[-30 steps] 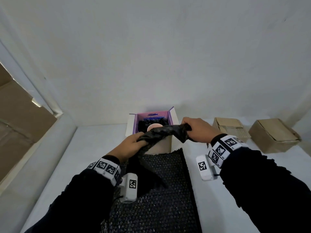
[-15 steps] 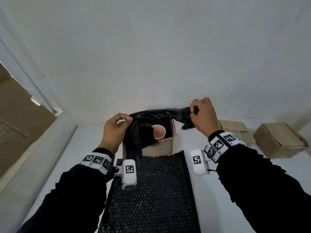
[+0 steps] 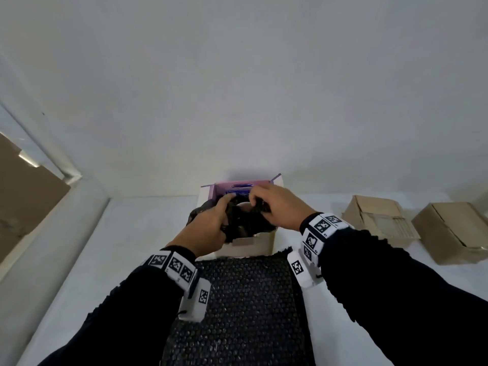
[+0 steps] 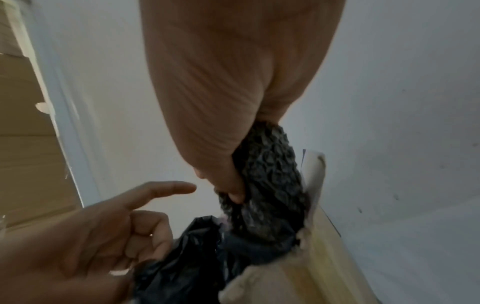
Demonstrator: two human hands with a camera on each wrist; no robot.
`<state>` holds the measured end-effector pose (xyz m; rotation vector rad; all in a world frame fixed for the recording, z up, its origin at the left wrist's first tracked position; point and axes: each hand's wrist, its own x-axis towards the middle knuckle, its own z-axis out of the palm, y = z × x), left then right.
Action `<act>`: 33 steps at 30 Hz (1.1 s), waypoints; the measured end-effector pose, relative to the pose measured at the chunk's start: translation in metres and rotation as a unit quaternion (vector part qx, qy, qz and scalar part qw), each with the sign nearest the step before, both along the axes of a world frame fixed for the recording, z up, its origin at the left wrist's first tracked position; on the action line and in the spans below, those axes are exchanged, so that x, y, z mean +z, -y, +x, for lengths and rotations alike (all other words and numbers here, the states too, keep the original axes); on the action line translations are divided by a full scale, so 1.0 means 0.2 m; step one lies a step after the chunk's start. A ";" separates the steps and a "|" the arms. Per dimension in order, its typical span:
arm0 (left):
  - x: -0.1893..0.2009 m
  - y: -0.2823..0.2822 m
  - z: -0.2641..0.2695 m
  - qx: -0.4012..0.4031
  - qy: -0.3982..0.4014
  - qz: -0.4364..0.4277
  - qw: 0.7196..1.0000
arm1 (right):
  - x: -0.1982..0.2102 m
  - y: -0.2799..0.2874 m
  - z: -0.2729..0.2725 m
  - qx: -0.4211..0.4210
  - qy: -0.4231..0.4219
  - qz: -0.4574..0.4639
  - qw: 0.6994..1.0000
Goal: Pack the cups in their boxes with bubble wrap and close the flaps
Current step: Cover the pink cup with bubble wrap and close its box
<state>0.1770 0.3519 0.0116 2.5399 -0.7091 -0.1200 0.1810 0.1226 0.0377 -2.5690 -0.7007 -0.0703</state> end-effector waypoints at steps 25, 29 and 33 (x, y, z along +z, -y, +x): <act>-0.07 0.06 0.13 0.041 0.138 0.281 0.949 | -0.08 -0.05 0.07 -0.049 0.010 -0.198 0.979; -0.10 0.10 0.07 -0.023 0.121 0.156 0.980 | -0.16 -0.08 0.05 -0.105 0.072 -0.279 0.952; -0.13 0.09 0.05 -0.023 0.063 0.134 0.989 | -0.19 -0.07 0.06 -0.170 0.104 -0.317 0.927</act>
